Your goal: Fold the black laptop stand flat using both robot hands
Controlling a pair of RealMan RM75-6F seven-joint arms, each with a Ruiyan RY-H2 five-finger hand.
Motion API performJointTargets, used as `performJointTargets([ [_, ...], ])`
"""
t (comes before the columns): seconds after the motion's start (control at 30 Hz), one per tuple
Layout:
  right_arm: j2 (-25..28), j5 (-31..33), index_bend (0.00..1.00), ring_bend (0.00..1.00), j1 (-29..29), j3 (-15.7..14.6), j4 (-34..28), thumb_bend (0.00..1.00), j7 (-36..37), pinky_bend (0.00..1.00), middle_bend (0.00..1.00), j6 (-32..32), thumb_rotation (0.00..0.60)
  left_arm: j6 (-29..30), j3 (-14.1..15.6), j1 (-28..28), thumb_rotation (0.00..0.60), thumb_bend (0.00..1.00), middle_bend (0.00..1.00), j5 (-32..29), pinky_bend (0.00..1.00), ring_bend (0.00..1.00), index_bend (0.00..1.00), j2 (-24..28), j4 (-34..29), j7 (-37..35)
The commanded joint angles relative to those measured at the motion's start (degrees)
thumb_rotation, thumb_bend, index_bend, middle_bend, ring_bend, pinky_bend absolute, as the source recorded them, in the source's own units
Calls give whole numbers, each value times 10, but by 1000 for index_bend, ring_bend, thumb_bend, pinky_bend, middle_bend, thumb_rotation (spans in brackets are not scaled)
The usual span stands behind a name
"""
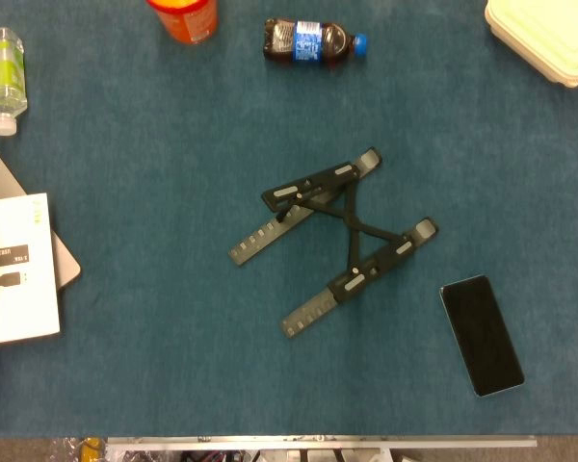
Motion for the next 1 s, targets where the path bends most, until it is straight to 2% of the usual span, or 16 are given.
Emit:
performJointTargets([
  [0.03,1,-2,0,0,-1,-2,1,207,3,0,0,0,600,-1,0,-2,600,357,154,0,20,44,185,-2,-2,2],
  [0.4,4,-22,0,0,4,-8,10,208,25,0,0,1,600,0,1,-3,600,358,154,6,19,44,185,1,-16,16],
  [0.57,15,-58,0,0,22,-20,0,207,54,0,0,-15,600,2,2,-3,600,358,154,9,19,44,185,5,-24,22],
  [0.83,33,-125,0,0,81,-27,-41,207,48,0,0,-65,600,10,5,0,600,357,153,16,19,44,185,15,-40,26],
  [1.0,33,-154,0,0,134,-28,-75,173,46,0,0,-126,600,15,7,3,600,358,153,23,19,44,185,20,-41,22],
])
